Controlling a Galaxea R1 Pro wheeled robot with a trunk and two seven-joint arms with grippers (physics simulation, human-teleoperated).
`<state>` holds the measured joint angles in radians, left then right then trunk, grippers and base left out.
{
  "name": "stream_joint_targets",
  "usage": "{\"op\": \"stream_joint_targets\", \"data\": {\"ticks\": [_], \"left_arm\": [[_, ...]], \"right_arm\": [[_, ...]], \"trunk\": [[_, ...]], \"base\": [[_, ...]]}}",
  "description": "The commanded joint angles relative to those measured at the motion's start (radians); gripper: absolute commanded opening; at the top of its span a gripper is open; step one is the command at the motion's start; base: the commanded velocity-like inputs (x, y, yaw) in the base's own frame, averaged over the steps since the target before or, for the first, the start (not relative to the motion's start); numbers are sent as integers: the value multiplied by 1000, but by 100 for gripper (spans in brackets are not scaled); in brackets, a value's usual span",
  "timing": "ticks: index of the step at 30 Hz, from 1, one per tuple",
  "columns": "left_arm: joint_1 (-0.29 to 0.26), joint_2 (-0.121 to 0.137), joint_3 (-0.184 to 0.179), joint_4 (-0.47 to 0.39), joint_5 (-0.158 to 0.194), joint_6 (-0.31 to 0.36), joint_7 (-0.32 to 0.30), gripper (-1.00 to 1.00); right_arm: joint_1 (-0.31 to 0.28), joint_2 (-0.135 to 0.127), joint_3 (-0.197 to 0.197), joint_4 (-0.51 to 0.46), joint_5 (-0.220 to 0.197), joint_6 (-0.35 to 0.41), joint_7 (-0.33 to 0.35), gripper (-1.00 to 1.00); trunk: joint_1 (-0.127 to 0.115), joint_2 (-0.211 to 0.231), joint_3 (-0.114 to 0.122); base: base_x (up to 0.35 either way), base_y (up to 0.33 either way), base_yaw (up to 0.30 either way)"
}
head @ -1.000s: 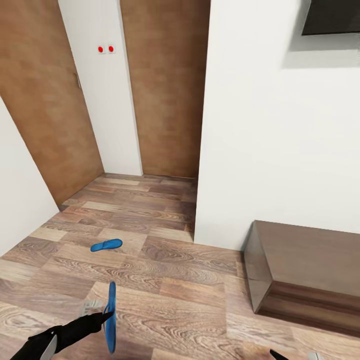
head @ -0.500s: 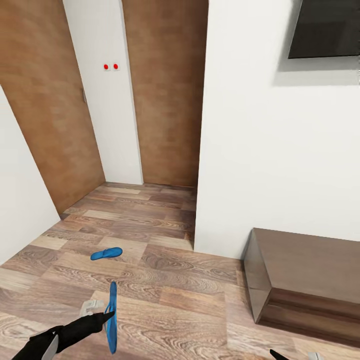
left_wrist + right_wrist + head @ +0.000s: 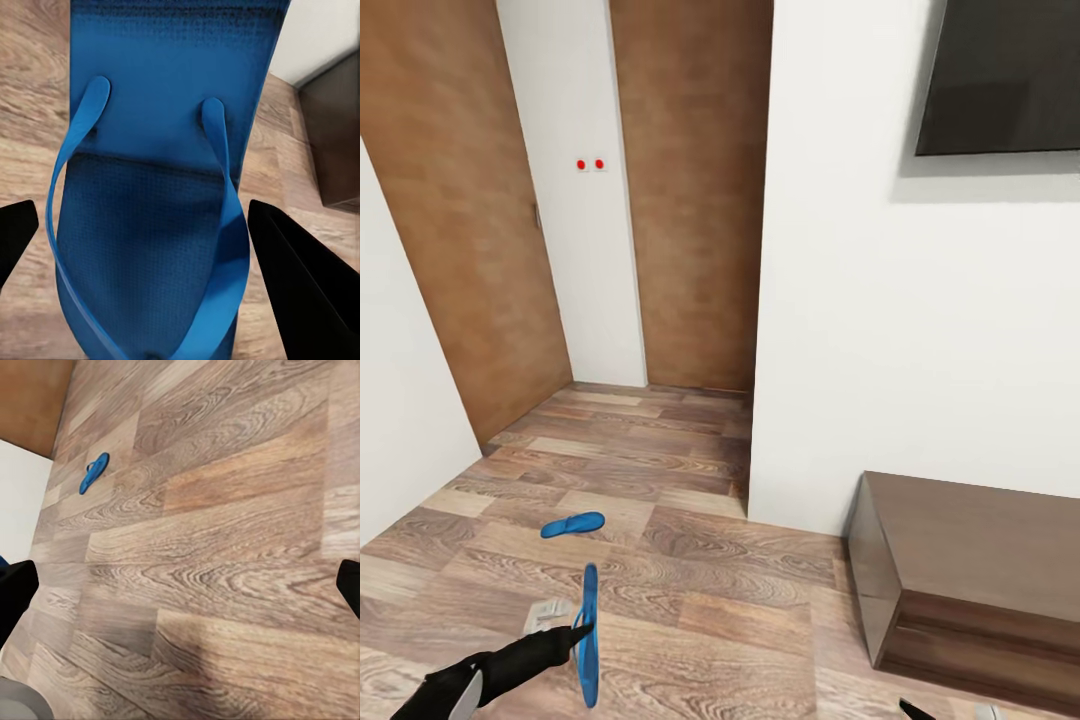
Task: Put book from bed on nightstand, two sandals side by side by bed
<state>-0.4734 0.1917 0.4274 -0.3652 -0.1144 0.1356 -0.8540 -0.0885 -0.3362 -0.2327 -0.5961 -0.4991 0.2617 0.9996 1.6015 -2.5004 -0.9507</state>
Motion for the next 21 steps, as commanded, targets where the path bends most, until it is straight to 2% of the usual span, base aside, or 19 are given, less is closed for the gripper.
{"op": "stream_joint_targets", "data": {"ticks": [1,3,19,21], "left_arm": [[-1,-1,8,-1,-11,7,-7,-100],[-1,-1,8,0,-11,7,-7,-100],[-1,-2,7,1,-13,7,-8,-100],[-1,-2,5,23,-15,5,-7,-100]], "right_arm": [[0,0,-1,1,-7,10,2,100],[0,0,-1,8,-7,10,2,100],[-1,4,0,24,-9,10,-1,100],[-1,4,0,24,-9,10,-1,100]], "trunk": [[-1,0,3],[-2,0,11],[-63,112,61],[-71,126,67]], "base": [[0,0,0],[0,0,0],[0,0,0],[0,0,0]]}}
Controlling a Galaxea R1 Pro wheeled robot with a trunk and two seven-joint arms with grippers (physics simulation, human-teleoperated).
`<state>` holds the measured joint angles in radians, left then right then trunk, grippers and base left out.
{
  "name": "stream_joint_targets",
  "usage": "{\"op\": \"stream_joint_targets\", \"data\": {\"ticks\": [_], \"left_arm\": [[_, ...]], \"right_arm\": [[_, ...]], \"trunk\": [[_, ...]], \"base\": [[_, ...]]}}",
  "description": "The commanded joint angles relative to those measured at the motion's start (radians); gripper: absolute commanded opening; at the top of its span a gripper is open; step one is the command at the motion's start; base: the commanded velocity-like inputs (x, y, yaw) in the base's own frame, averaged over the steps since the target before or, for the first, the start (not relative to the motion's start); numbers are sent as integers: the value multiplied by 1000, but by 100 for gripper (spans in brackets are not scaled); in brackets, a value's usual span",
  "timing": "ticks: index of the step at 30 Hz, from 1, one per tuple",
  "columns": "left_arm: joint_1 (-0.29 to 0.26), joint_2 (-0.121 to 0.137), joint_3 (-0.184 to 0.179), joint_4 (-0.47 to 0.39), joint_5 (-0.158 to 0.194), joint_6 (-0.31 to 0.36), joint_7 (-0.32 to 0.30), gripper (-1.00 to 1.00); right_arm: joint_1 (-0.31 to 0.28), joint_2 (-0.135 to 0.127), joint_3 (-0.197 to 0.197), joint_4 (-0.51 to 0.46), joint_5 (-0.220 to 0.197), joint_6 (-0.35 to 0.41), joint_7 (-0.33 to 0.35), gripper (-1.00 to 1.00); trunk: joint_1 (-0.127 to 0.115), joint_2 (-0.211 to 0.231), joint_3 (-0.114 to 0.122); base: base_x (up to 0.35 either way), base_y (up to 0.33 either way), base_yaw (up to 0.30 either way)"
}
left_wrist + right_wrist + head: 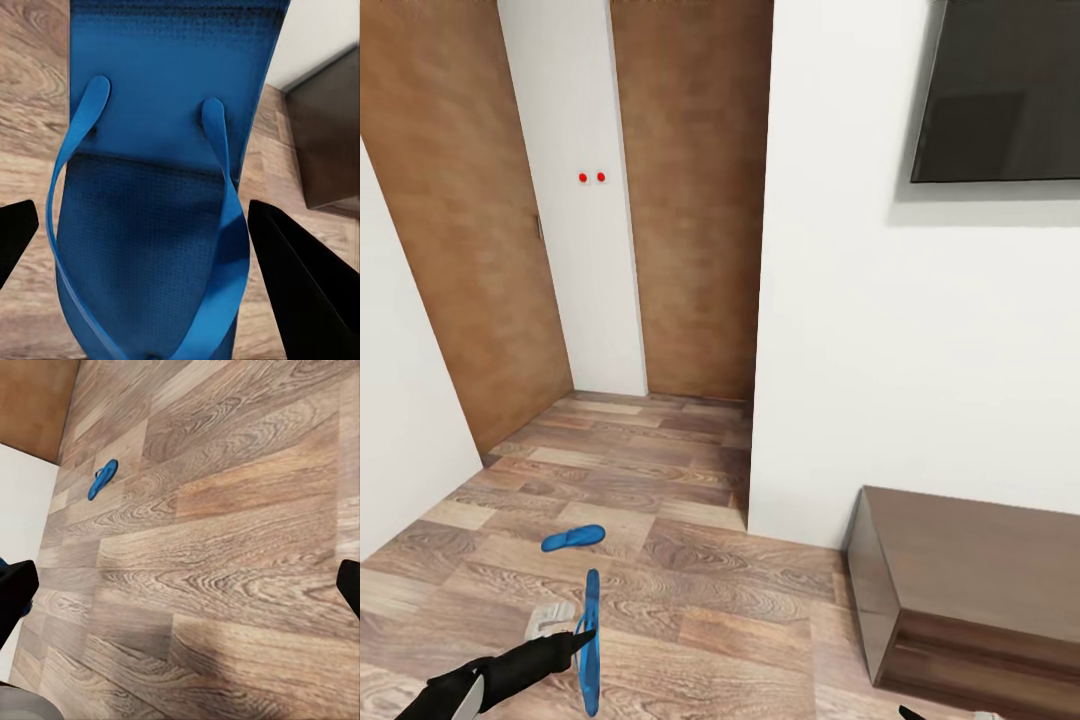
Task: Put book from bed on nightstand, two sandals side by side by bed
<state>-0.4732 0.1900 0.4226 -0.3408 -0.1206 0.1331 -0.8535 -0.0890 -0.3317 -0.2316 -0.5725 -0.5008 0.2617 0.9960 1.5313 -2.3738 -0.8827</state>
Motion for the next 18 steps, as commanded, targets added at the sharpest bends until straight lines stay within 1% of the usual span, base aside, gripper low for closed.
{"op": "stream_joint_targets", "data": {"ticks": [1,3,5,7,8,12,18], "left_arm": [[-1,0,9,12,-10,5,-7,-100],[0,18,9,55,-19,-23,12,-100],[1,32,9,101,-22,-86,36,-100],[2,39,9,141,-23,-151,50,-100],[2,40,9,148,-23,-164,52,-100],[2,41,8,160,-22,-182,54,-100],[2,39,9,164,-22,-185,57,-100]], "right_arm": [[0,0,-1,0,-7,10,3,100],[0,0,-1,1,-7,10,2,100],[0,0,0,1,-7,9,2,100],[0,0,0,6,-7,9,2,100],[0,0,0,13,-7,8,2,100],[0,0,2,30,-7,8,3,100],[-1,0,4,35,-7,8,2,100]], "trunk": [[-4,7,2],[-4,7,2],[-4,7,2],[-4,7,2],[-4,7,2],[-4,7,2],[-4,7,2]], "base": [[0,0,0],[0,0,0],[0,0,0],[0,0,0],[0,0,0],[0,0,0],[0,0,0]]}}
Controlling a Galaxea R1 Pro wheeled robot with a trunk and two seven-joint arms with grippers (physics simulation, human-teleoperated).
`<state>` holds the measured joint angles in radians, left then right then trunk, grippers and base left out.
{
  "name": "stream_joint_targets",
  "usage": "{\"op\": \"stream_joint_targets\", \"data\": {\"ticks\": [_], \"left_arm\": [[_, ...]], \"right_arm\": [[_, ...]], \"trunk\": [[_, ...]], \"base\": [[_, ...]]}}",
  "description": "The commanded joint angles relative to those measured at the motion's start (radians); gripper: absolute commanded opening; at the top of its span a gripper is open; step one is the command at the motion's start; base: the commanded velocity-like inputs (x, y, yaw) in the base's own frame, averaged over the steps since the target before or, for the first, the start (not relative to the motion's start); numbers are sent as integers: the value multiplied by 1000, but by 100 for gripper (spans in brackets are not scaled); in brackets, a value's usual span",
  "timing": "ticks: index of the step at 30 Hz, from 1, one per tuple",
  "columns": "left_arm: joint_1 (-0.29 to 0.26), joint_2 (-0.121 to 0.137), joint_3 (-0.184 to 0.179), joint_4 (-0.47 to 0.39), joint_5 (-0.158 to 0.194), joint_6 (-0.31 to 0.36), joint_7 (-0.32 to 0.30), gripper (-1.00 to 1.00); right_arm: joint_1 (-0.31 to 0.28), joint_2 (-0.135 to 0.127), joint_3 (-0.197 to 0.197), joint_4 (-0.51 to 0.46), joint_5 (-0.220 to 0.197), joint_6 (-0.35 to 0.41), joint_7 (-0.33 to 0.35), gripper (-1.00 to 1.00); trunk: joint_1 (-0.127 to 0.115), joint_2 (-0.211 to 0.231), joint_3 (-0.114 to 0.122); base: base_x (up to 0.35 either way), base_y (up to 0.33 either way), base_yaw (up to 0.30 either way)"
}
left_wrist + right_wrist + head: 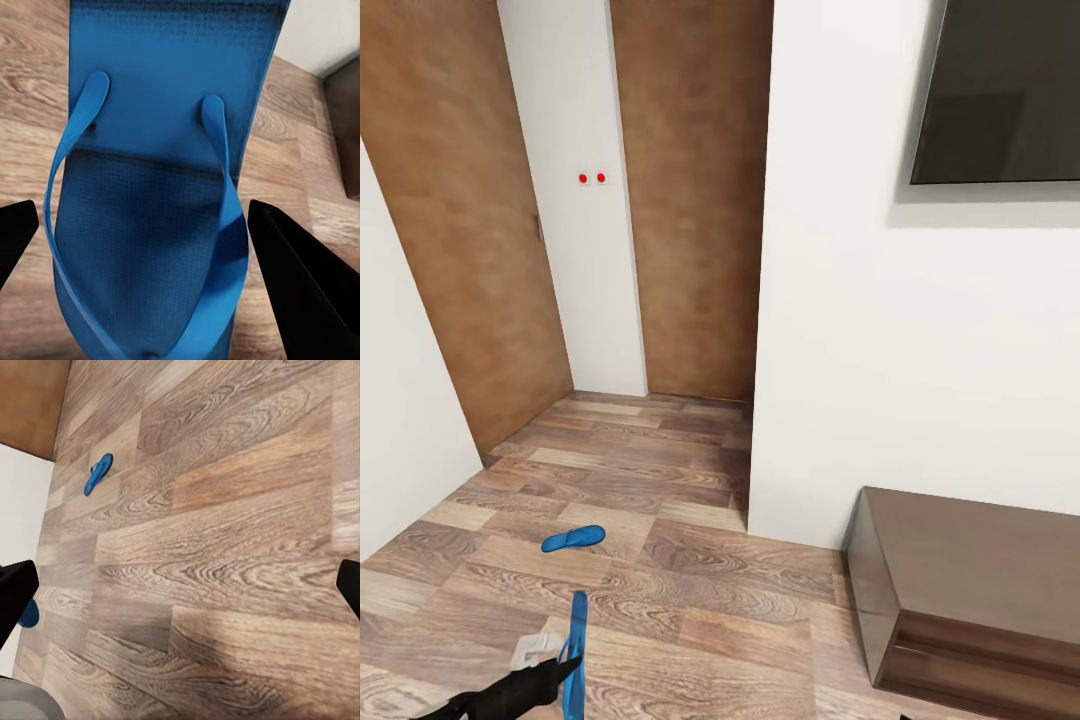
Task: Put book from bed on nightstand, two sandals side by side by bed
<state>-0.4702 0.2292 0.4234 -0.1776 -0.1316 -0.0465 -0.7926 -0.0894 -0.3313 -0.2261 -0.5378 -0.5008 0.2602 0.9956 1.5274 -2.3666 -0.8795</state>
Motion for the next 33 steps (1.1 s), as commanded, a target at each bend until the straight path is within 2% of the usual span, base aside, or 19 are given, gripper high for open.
{"op": "stream_joint_targets", "data": {"ticks": [1,9,23,33], "left_arm": [[-1,0,9,1,-11,-6,-4,-100],[-1,-4,9,35,-11,-6,-3,-100],[-1,-4,9,43,-11,-7,-2,-100],[-1,-4,9,44,-11,-7,-2,-100]], "right_arm": [[-1,0,-2,1,-7,10,3,100],[-1,0,-3,-1,-7,-11,4,100],[-1,-1,-1,-1,-7,-16,4,100],[-1,-1,-3,-1,-7,-16,3,100]], "trunk": [[0,0,-1],[0,0,-1],[0,0,0],[0,0,0]], "base": [[0,0,0],[0,0,0],[0,0,3],[0,0,167]]}}
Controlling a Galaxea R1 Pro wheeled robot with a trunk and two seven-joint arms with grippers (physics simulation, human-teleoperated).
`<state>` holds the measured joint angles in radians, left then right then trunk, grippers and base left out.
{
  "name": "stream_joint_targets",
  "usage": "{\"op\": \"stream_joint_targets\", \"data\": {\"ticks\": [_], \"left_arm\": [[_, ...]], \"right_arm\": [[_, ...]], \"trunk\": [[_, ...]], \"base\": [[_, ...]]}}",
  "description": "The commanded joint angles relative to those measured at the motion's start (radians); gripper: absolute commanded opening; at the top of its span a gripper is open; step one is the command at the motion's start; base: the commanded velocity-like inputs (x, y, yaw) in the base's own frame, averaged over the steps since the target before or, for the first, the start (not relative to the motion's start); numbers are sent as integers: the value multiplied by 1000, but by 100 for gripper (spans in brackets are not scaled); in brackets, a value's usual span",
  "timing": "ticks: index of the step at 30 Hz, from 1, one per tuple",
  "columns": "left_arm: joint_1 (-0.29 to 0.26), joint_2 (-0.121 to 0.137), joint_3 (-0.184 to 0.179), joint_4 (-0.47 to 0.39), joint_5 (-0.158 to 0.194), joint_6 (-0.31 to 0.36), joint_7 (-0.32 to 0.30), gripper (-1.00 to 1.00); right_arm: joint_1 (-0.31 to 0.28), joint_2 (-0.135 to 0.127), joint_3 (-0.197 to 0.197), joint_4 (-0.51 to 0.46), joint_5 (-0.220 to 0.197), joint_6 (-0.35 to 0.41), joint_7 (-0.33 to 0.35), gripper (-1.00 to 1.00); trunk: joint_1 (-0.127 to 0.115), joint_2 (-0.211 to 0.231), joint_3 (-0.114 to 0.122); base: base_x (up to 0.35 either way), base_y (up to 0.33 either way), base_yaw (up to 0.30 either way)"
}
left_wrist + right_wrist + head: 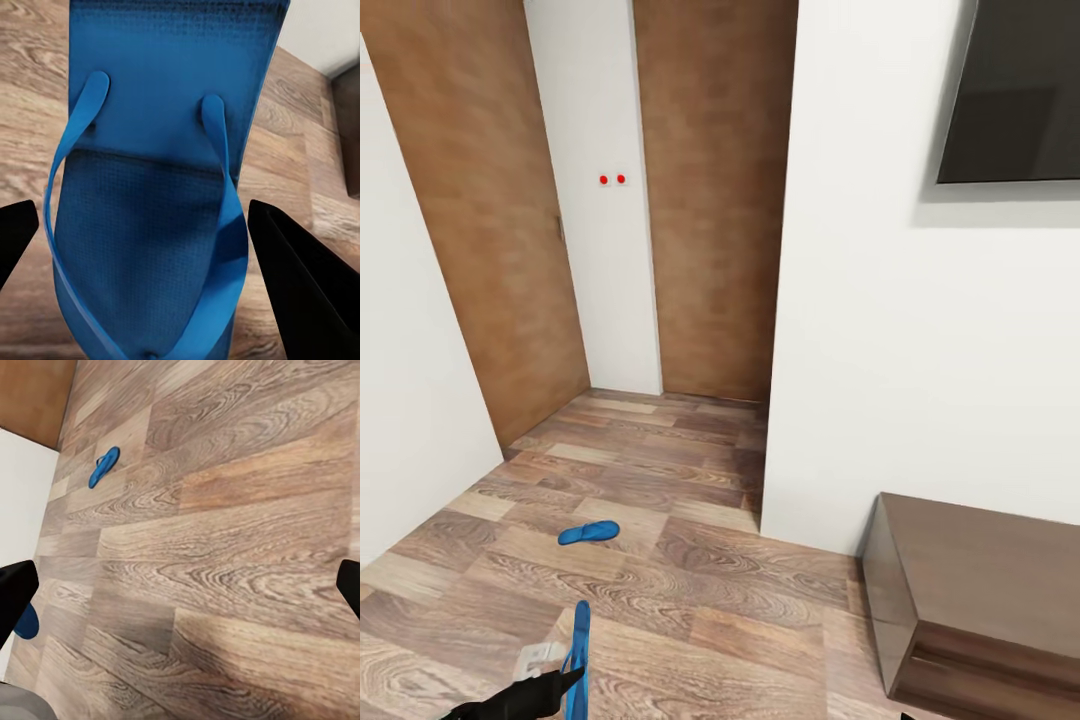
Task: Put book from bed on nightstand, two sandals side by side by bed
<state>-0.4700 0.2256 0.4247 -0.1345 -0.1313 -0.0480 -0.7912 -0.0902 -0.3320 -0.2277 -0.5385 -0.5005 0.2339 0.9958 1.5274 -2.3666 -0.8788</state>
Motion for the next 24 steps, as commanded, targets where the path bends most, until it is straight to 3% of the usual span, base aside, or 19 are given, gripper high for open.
{"op": "stream_joint_targets", "data": {"ticks": [1,24], "left_arm": [[-1,0,8,1,-11,-6,-3,-100],[-1,-2,8,1,-11,-7,-2,-100]], "right_arm": [[0,0,-1,0,-7,10,3,100],[0,1,2,0,-7,10,2,100]], "trunk": [[0,0,-1],[0,0,-1]], "base": [[0,0,205],[0,0,204]]}}
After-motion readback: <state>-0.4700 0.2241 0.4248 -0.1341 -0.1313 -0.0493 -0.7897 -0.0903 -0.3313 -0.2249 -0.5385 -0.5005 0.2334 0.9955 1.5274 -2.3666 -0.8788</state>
